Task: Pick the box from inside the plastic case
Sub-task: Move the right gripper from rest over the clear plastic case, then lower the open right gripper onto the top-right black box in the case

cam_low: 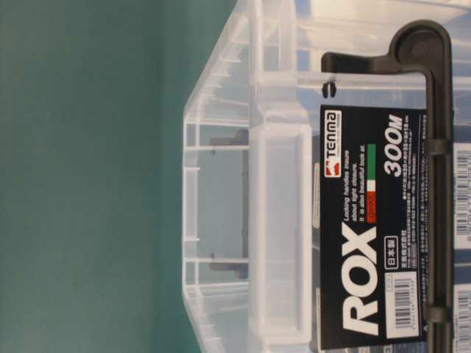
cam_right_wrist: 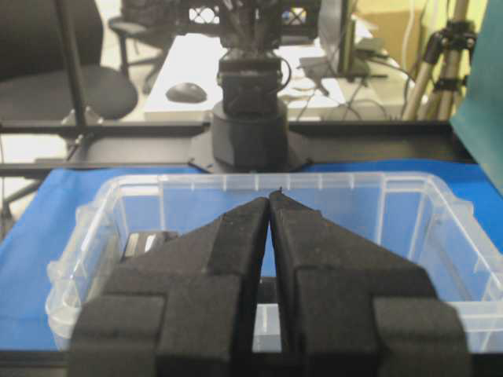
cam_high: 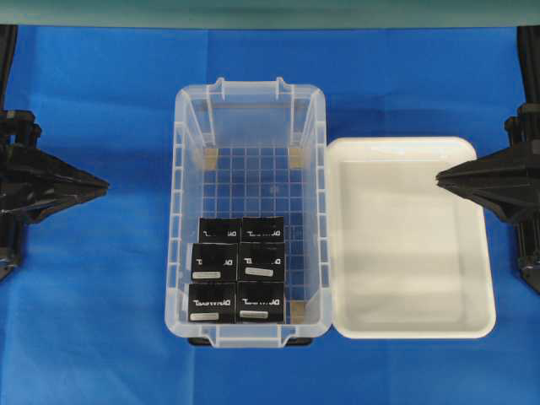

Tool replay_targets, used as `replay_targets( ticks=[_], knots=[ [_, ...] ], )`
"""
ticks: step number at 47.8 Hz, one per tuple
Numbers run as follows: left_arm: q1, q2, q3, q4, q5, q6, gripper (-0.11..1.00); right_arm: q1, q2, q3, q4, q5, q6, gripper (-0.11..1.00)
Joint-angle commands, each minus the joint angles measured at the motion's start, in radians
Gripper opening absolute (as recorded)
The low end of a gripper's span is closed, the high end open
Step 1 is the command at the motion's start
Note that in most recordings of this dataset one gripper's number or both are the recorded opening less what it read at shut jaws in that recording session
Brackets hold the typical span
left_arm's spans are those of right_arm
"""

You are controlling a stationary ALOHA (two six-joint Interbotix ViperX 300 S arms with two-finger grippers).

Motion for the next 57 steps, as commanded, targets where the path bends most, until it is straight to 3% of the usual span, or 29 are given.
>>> replay_targets(
  ticks=[1,4,7,12,23,36,48,57],
  knots=[
    [0.005,0.015,-0.028,0.015,0.008,-0.014,0.14,0.0,0.015,-0.029,0.015,0.003,0.014,0.14],
    [0.003,0.015,-0.037,0.015,0.026,-0.014,0.13,0.0,0.025,-0.052,0.054,0.051,0.026,0.09],
    [0.002,0.017,-0.044,0.015,0.048,-0.014,0.03,0.0,0.048,-0.087,0.078,0.146,0.049,0.01],
    [-0.005,0.012,-0.061,0.015,0.087,-0.014,-0.04,0.0,0.094,-0.155,0.078,0.293,0.081,-0.02],
    [-0.005,0.015,-0.083,0.015,0.166,-0.014,-0.06,0.005,0.256,-0.354,0.08,0.557,0.126,-0.02],
    [-0.005,0.009,-0.094,0.015,0.176,-0.014,-0.06,0.023,0.522,-0.604,0.089,0.845,0.124,-0.02],
    [-0.003,0.009,-0.104,0.015,0.216,-0.015,-0.06,0.021,0.795,-0.874,0.095,1.223,0.114,-0.02],
    [-0.002,0.009,-0.107,0.015,0.219,-0.015,-0.06,0.018,0.963,-1.014,0.097,1.312,0.066,-0.02]
  ],
)
